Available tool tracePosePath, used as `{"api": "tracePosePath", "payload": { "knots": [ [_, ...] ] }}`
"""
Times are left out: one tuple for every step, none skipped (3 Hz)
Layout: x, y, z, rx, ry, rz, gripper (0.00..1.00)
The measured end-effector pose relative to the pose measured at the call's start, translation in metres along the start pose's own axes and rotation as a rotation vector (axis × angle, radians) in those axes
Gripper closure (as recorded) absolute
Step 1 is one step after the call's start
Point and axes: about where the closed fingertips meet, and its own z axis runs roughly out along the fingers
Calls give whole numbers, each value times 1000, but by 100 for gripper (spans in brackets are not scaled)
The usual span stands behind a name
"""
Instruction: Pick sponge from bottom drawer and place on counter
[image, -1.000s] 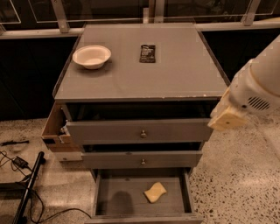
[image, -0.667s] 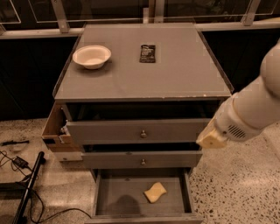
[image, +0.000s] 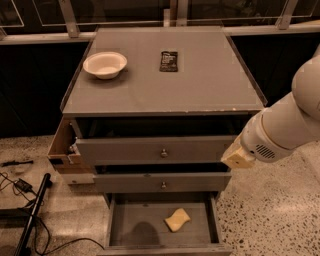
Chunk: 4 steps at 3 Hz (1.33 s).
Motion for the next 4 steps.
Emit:
{"api": "tracePosePath", "payload": {
  "knots": [
    [20, 0, 33, 15, 20, 10, 100],
    [62, 14, 105, -19, 15, 47, 100],
    [97, 28, 183, -70, -47, 111, 100],
    [118, 21, 248, -81, -146, 213, 100]
  ]
}}
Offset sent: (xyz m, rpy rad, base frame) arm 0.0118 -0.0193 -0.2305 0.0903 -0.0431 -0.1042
